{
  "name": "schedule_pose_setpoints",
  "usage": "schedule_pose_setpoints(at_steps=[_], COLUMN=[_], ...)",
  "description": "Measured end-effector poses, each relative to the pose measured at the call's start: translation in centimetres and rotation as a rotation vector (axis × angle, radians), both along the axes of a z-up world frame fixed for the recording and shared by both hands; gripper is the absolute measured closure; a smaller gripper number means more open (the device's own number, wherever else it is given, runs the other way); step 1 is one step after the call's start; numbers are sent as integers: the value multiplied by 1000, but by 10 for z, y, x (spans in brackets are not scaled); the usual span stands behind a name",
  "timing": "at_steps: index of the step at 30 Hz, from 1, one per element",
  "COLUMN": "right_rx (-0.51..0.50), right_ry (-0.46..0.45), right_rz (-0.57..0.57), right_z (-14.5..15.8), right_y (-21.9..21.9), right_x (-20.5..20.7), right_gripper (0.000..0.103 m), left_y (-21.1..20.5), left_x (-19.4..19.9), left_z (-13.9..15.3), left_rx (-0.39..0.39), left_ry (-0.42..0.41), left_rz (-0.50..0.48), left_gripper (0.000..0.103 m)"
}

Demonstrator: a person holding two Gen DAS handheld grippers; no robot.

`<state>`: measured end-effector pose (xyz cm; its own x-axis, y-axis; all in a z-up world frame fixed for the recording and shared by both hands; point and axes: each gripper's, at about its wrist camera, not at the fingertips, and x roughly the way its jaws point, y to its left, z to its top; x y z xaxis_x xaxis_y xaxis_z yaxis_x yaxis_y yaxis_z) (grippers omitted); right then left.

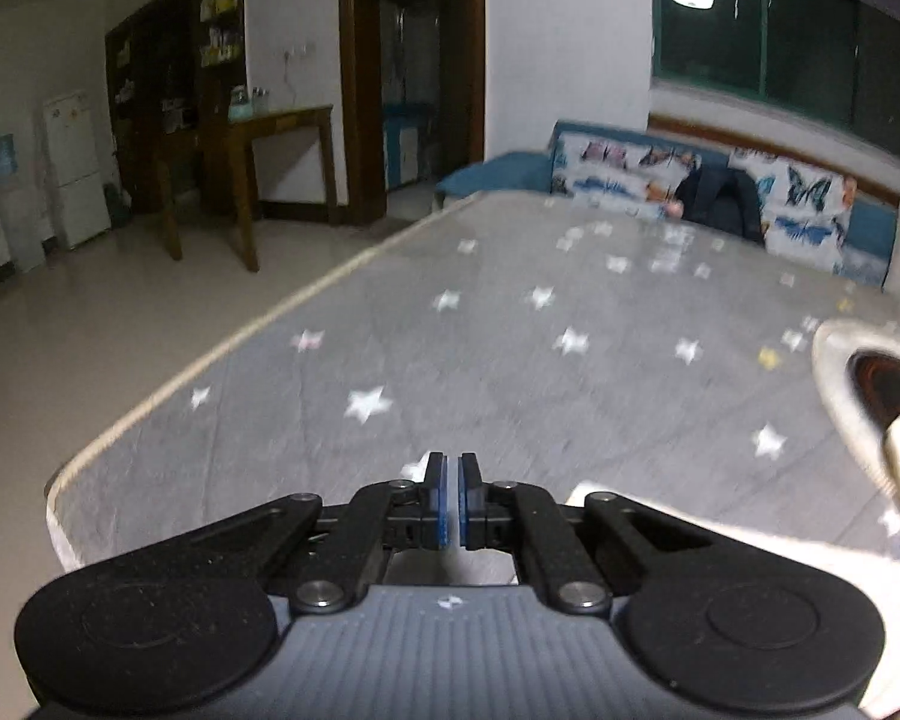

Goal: Fold clothes

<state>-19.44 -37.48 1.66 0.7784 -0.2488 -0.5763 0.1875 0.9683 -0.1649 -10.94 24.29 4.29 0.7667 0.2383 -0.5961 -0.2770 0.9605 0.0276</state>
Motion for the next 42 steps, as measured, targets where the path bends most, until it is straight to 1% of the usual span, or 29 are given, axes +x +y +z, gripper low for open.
schedule_pose_setpoints(at_steps=[4, 7, 9, 10, 11, 12, 13, 15, 16, 17, 22, 26, 29, 31, 33, 34, 35, 36, 37, 39, 40, 42], right_rx=[17, 60, 96, 95, 78, 62, 65, 71, 87, 100, 157, 181, 213, 244, 274, 285, 296, 302, 308, 315, 321, 337], right_ry=[15, 33, 38, 42, 43, 44, 38, 26, 17, 8, -26, -25, -6, 5, 13, 16, 20, 24, 29, 36, 40, 45], right_rz=[71, 51, 36, 30, 32, 34, 47, 71, 90, 106, 206, 278, 297, 302, 304, 304, 305, 307, 309, 309, 309, 305], right_z=[-5, -11, -13, -12, -10, -8, -4, 3, 7, 11, 21, 21, 17, 15, 13, 12, 11, 10, 8, 6, 4, 2], right_y=[18, 14, 9, 8, 8, 8, 9, 10, 12, 15, 36, 53, 59, 61, 61, 61, 62, 63, 64, 65, 65, 66], right_x=[7, 8, 8, 8, 9, 11, 14, 20, 25, 29, 63, 97, 121, 134, 143, 147, 150, 154, 157, 163, 165, 170], right_gripper=[1, 0, 0, 0, 0, 0, 0, 0, 0, 0, 0, 1, 3, 5, 6, 7, 8, 9, 10, 13, 16, 20], left_y=[2, 0, -3, -6, -12, -19, -25, -53, -67, -81, -152, -209, -230, -235, -236, -237, -238, -238, -240, -242, -243, -243], left_x=[7, 10, 13, 14, 15, 16, 18, 28, 34, 39, 67, 89, 104, 113, 123, 126, 127, 128, 128, 124, 122, 118], left_z=[-14, -13, -7, -3, 2, 8, 13, 12, 11, 11, 7, 5, -6, -13, -17, -19, -20, -20, -20, -19, -18, -15], left_rx=[-4, 30, 16, 2, -10, -21, -33, -33, -33, -32, -29, -26, -12, -14, -28, -37, -46, -55, -64, -57, -55, -74], left_ry=[43, 54, 51, 44, 31, 18, 5, 10, 14, 17, 34, 48, 73, 88, 101, 104, 106, 104, 98, 82, 73, 59], left_rz=[2, -2, -10, -18, -41, -67, -92, -172, -213, -254, -458, -622, -652, -661, -670, -677, -688, -703, -725, -750, -763, -778], left_gripper=[98, 96, 93, 88, 78, 72, 62, 61, 55, 47, 37, 38, 39, 39, 41, 46, 55, 60, 70, 77, 82, 86])
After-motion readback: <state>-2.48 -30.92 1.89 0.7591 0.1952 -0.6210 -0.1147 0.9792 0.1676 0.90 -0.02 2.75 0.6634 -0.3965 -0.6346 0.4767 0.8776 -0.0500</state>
